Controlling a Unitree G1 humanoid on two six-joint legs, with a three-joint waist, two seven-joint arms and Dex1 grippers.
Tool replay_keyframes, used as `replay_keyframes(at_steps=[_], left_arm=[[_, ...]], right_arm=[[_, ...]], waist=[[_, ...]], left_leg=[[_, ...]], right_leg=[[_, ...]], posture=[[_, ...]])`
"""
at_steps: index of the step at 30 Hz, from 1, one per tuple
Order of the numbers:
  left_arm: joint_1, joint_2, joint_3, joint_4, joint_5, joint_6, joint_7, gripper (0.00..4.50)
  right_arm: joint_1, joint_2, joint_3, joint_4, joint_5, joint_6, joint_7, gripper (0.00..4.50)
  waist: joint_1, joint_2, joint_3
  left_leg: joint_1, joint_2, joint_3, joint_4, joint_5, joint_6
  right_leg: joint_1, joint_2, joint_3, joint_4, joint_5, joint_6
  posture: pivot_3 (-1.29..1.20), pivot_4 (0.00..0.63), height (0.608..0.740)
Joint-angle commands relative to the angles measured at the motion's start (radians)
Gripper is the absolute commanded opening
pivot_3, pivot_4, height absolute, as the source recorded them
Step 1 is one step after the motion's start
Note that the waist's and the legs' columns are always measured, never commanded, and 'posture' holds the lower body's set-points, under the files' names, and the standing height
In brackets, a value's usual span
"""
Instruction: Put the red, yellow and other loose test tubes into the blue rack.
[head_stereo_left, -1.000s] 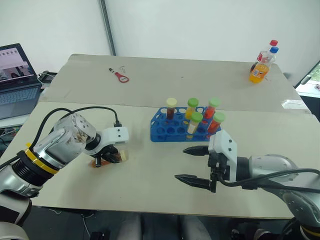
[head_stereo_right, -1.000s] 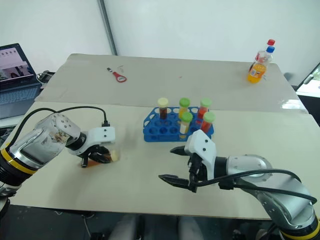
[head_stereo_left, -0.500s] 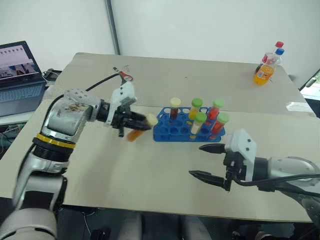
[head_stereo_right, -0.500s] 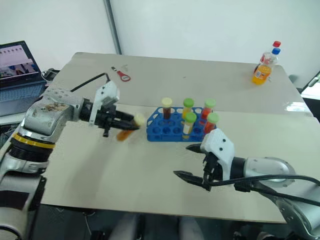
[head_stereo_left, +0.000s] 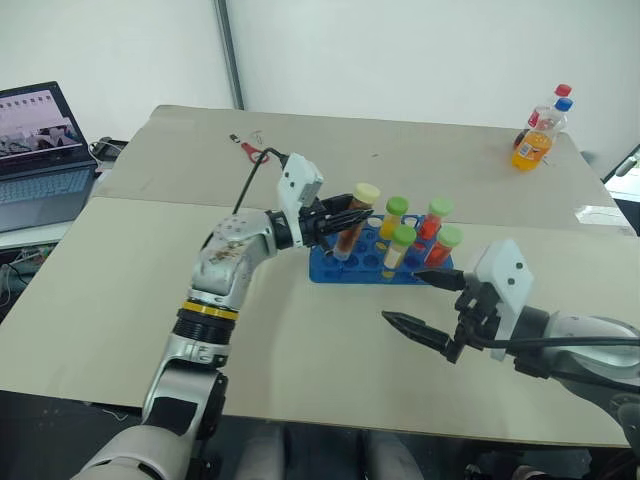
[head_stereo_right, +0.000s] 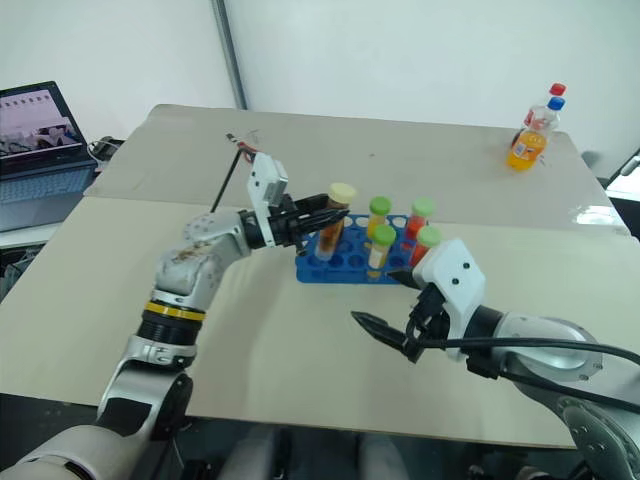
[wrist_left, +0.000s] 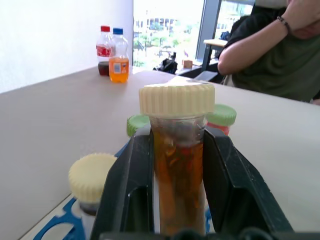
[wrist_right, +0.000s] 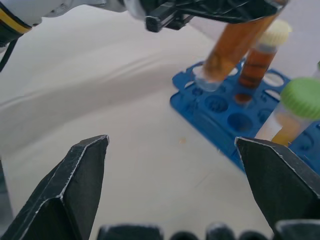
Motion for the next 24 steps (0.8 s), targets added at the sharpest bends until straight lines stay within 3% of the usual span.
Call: replay_keyframes(at_steps=[1,10,24], left_arm=[[-0.022,-0.039,-0.015,0.031,0.016,-0.086,0.014,0.86],[-0.020,-0.069,-0.035,0.112,0.049,-0.170,0.024,0.86],[0.062,-0.056,-0.042,0.075,0.054,-0.199,0.048,0.86]], right_arm=[[0.017,-0.029,-0.044,-0.036,0.019,0.011,-0.030,4.50],[0.067,-0.057,-0.090,-0.040,0.055,0.030,-0.098,4.50],[0.023,-0.054,-0.140,0.002,0.111,0.006,-0.167,4.50]], waist=[[-0.001,0.000,0.000],[-0.001,0.000,0.000],[-0.001,0.000,0.000]], left_leg=[[0.000,0.000,0.000,0.000,0.000,0.000],[0.000,0.000,0.000,0.000,0.000,0.000],[0.001,0.000,0.000,0.000,0.000,0.000]], right_leg=[[0.000,0.000,0.000,0.000,0.000,0.000],[0.000,0.000,0.000,-0.001,0.000,0.000],[0.001,0.000,0.000,-0.001,0.000,0.000]], posture=[[0.00,0.150,0.705],[0.00,0.150,0.705],[0.00,0.150,0.705]])
